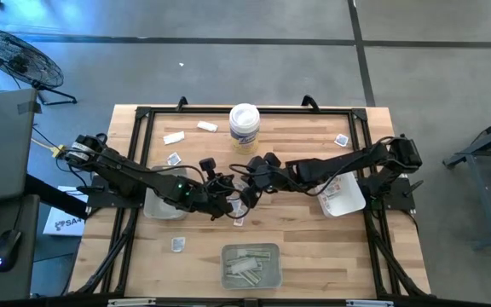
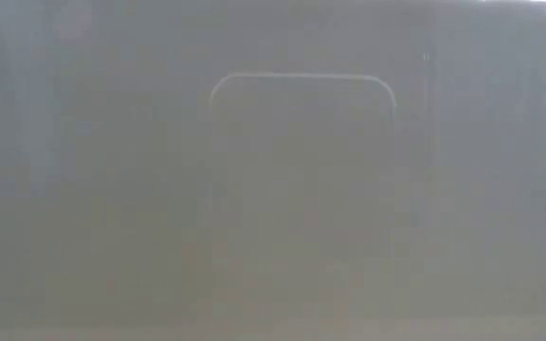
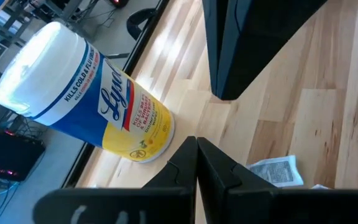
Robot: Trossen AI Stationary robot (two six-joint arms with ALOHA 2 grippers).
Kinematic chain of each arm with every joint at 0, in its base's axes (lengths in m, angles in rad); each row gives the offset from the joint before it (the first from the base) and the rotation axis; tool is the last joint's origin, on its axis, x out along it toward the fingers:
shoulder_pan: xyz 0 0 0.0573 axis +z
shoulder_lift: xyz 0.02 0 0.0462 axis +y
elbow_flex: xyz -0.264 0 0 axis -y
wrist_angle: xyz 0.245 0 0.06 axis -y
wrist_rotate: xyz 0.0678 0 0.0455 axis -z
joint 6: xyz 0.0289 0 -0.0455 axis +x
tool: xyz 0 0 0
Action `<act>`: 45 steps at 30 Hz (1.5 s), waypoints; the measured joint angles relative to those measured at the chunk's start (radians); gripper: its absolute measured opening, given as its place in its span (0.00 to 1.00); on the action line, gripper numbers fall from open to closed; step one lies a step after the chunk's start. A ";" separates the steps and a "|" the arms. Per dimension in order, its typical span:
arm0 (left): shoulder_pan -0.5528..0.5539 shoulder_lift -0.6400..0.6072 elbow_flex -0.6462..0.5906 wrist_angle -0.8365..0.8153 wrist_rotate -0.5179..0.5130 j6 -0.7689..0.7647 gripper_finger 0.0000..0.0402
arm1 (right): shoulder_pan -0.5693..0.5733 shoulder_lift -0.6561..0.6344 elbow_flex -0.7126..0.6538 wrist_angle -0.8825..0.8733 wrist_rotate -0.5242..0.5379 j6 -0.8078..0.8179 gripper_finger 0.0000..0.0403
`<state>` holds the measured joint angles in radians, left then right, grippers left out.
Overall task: Pick & Place First Aid Supplies
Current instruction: Put the orange ointment pack into the white bin
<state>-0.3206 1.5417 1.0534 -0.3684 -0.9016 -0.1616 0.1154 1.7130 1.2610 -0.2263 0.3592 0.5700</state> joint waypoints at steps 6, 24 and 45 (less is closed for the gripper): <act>0.000 0.000 0.000 -0.018 0.001 -0.005 0.00 | 0.000 0.000 0.000 -0.055 -0.002 -0.032 0.01; 0.000 -0.053 -0.001 -0.410 0.032 -0.343 0.00 | 0.007 0.272 0.001 0.011 -0.232 -0.696 0.32; 0.000 -0.054 -0.052 -0.437 0.020 -0.477 0.00 | -0.098 0.337 0.001 0.016 -0.349 -0.844 0.22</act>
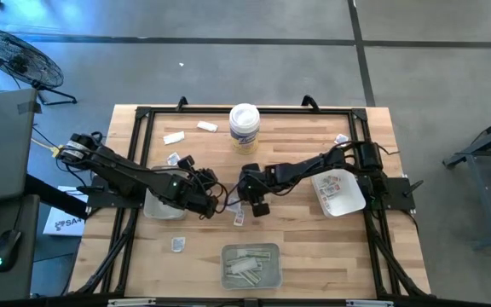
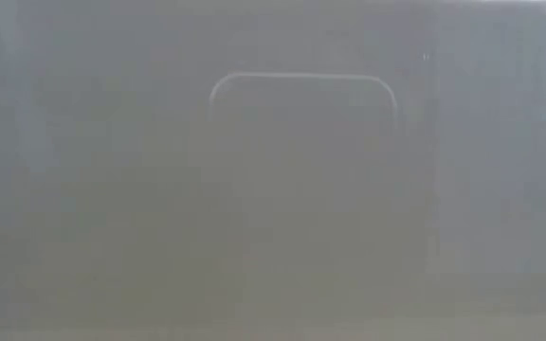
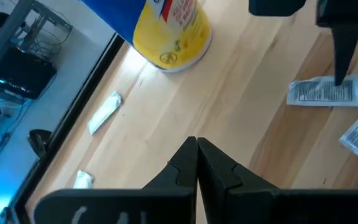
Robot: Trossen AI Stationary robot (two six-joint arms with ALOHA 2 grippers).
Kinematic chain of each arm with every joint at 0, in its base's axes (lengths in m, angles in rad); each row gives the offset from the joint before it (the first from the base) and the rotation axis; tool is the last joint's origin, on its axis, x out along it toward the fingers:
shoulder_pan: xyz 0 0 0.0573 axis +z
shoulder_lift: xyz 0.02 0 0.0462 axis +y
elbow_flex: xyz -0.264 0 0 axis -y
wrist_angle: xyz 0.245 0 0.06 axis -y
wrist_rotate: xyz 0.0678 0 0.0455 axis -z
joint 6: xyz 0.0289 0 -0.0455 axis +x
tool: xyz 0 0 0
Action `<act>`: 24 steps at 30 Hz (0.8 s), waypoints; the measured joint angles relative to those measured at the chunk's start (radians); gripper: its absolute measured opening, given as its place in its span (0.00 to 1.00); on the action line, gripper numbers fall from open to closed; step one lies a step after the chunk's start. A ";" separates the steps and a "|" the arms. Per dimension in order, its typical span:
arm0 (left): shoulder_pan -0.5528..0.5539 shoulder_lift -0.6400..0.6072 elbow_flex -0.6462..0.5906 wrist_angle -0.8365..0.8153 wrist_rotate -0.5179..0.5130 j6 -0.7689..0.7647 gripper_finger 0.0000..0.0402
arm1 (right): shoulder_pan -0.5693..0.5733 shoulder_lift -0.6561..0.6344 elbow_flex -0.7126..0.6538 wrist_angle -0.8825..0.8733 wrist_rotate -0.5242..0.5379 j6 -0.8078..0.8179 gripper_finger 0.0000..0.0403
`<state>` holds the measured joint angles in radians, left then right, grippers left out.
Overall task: Pick & Place First Aid Supplies
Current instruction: Put the orange ointment pack into the white bin
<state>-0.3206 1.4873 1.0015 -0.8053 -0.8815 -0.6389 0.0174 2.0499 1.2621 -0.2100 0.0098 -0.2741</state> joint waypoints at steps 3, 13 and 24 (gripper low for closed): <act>0.000 0.000 -0.037 0.025 0.008 -0.022 0.00 | 0.000 0.000 0.000 0.000 0.002 0.001 0.19; 0.000 0.000 -0.106 0.152 0.065 -0.020 0.00 | -0.007 0.044 0.003 0.024 -0.002 0.041 0.11; 0.000 0.000 -0.106 0.152 0.142 0.008 0.00 | 0.012 -0.017 -0.004 -0.017 0.010 0.144 0.00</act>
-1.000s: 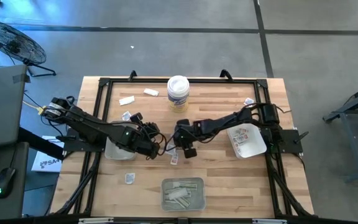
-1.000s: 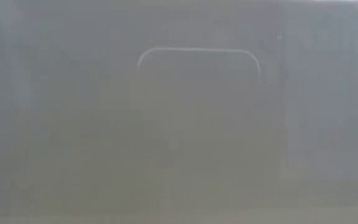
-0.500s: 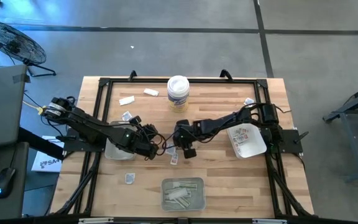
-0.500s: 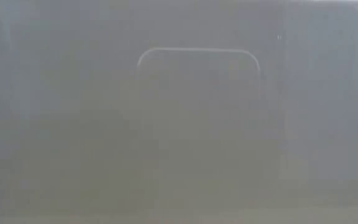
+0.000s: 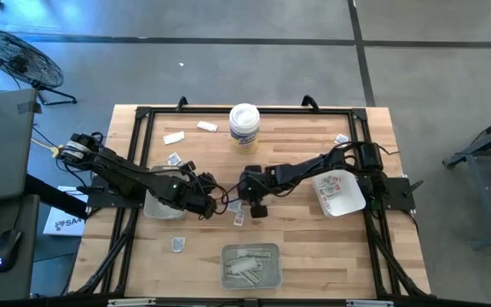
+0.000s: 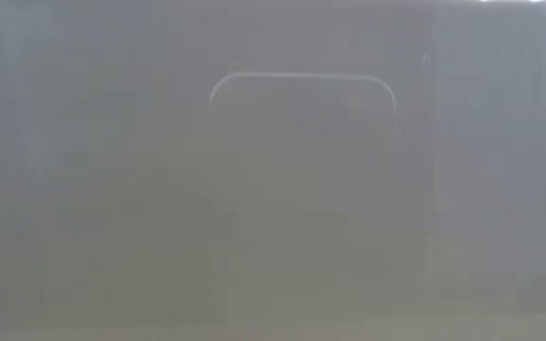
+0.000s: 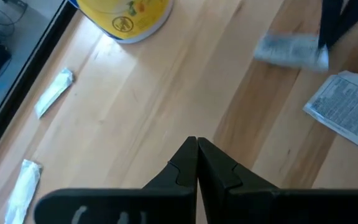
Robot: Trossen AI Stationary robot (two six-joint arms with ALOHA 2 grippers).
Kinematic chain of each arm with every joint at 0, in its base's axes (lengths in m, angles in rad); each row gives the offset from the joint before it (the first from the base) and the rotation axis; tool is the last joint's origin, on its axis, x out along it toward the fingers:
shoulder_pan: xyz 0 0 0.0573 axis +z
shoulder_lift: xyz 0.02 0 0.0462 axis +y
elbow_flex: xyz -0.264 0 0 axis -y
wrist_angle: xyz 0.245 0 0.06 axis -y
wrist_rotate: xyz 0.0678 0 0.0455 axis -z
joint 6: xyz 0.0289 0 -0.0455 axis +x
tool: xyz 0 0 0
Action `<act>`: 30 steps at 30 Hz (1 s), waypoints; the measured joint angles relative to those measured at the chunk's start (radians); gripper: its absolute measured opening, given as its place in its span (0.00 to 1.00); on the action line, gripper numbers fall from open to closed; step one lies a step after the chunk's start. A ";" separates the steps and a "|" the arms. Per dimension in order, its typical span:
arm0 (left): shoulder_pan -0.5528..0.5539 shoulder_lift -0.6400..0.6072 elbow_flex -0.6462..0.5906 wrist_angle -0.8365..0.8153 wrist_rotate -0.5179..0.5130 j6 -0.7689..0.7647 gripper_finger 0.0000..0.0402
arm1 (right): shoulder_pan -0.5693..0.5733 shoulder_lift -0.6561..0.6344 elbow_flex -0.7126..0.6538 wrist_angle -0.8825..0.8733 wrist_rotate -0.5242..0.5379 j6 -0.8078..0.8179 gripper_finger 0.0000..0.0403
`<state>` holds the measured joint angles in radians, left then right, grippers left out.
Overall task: Pick & Place First Aid Supplies
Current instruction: Put the orange ointment pack into the white bin
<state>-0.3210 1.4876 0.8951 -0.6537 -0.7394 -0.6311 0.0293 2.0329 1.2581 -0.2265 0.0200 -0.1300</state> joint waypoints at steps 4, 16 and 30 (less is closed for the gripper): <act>0.000 0.000 0.000 -0.001 0.001 0.001 0.00 | 0.025 -0.105 0.002 -0.067 0.000 0.048 0.00; 0.000 0.000 0.000 0.002 0.035 0.001 0.00 | 0.179 -0.486 0.001 -0.646 0.064 0.436 0.00; 0.000 0.000 0.000 0.214 0.216 0.176 0.00 | 0.427 -0.689 0.002 -1.221 0.293 1.229 0.00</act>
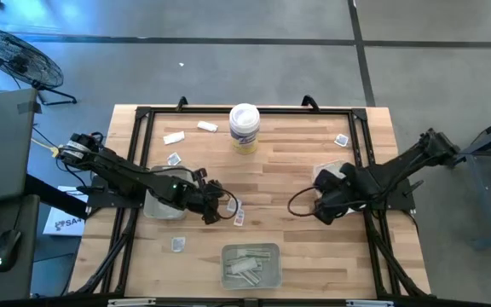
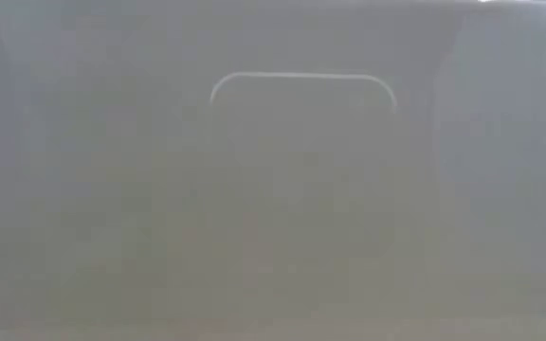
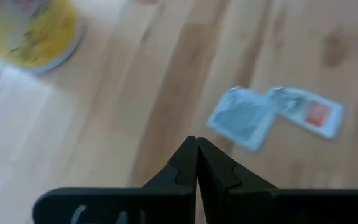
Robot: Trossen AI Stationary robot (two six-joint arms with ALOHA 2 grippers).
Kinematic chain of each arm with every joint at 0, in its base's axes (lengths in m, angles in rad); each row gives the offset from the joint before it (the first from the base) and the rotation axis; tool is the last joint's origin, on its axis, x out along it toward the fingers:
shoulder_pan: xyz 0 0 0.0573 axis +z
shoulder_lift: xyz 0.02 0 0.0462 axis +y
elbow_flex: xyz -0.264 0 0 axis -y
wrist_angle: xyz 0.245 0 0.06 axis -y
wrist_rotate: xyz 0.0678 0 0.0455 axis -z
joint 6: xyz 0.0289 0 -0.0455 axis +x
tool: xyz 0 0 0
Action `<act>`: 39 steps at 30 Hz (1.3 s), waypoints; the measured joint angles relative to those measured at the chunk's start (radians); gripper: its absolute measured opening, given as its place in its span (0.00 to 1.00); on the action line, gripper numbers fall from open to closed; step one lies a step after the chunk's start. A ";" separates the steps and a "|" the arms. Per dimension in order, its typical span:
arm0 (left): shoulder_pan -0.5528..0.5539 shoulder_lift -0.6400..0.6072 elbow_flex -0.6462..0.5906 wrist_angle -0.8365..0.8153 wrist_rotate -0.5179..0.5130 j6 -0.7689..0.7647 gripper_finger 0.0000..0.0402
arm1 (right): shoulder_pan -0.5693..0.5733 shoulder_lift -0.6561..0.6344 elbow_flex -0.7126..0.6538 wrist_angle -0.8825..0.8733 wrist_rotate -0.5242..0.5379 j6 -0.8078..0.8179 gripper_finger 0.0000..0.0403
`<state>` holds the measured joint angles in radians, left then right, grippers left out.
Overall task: Pick & Place First Aid Supplies
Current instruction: Put the orange ointment pack into the white bin, then put the blue alcohol pad into the top gray bin
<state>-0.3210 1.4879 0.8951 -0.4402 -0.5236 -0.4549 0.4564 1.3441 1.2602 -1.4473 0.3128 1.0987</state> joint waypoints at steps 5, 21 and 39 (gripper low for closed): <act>0.000 0.000 0.000 0.064 0.091 0.064 0.00 | 0.024 -0.010 -0.040 0.000 0.003 0.084 0.00; 0.000 0.000 0.000 0.105 0.121 0.085 0.00 | -0.240 -0.206 -0.529 0.245 -0.133 0.053 0.00; 0.000 0.002 0.000 0.098 0.128 0.085 0.00 | -0.395 -0.205 -0.469 0.323 -0.162 -0.157 0.29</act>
<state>-0.3210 1.4900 0.8951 -0.3427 -0.3954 -0.3702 0.0614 1.1392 0.7913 -1.1240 0.1508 0.9413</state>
